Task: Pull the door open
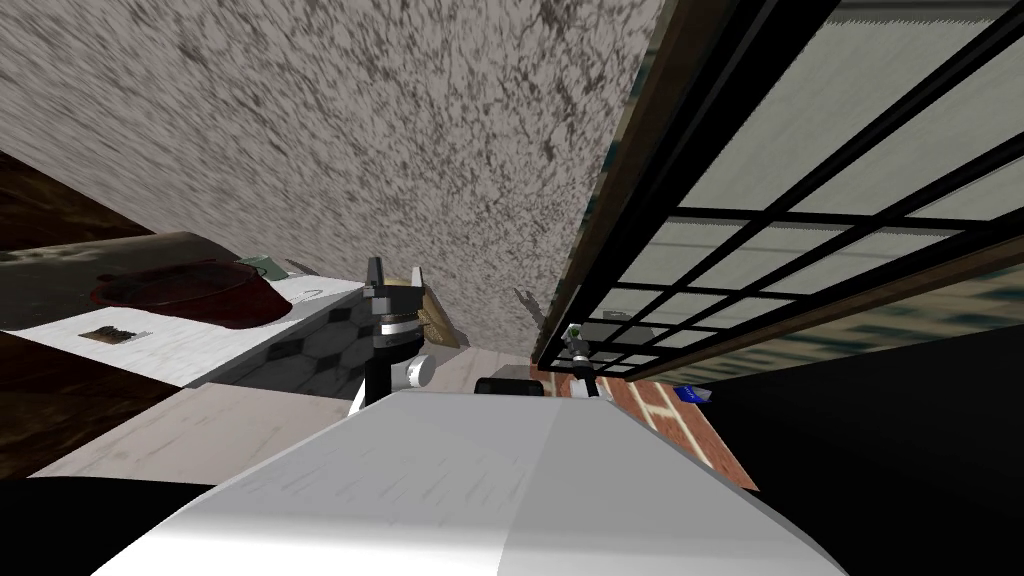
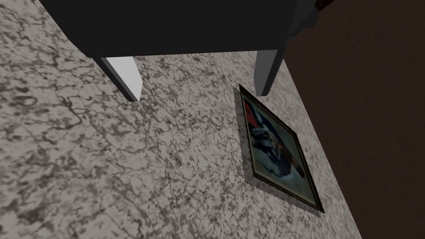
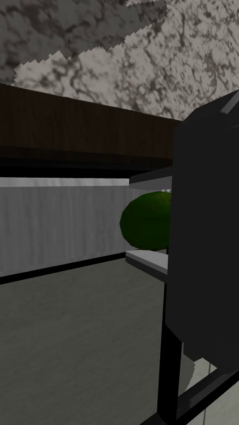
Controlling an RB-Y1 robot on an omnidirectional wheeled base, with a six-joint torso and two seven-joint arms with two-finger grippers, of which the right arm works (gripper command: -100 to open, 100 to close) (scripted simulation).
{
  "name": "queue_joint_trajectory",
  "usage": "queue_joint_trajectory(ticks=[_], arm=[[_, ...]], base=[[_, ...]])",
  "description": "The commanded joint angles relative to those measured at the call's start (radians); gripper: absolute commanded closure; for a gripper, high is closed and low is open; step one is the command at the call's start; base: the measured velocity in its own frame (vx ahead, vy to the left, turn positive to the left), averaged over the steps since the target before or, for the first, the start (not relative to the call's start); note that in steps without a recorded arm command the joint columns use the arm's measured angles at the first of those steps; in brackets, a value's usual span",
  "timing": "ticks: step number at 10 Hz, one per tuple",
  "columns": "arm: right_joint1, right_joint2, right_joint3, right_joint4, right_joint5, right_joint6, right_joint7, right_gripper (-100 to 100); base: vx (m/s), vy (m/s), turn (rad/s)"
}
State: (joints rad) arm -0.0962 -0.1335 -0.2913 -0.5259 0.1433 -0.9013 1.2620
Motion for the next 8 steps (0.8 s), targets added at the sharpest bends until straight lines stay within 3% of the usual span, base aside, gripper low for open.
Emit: queue_joint_trajectory(ticks=[1,3,5,6,8], arm=[[0.027,-0.017,-0.007,-0.014,-0.015,0.008,-0.046,100],[0.027,-0.017,-0.007,-0.037,-0.015,0.008,-0.046,100],[0.027,-0.017,-0.007,-0.014,-0.015,0.008,-0.046,100],[0.037,-0.024,-0.006,-0.013,-0.031,0.008,-0.095,100],[0.041,-0.028,-0.004,-0.013,-0.040,0.008,-0.127,100]], base=[[-0.102,0.009,0.022],[-0.032,0.003,0.006],[0.014,-0.001,-0.004],[-0.034,0.000,0.059],[-0.074,-0.001,0.039]])
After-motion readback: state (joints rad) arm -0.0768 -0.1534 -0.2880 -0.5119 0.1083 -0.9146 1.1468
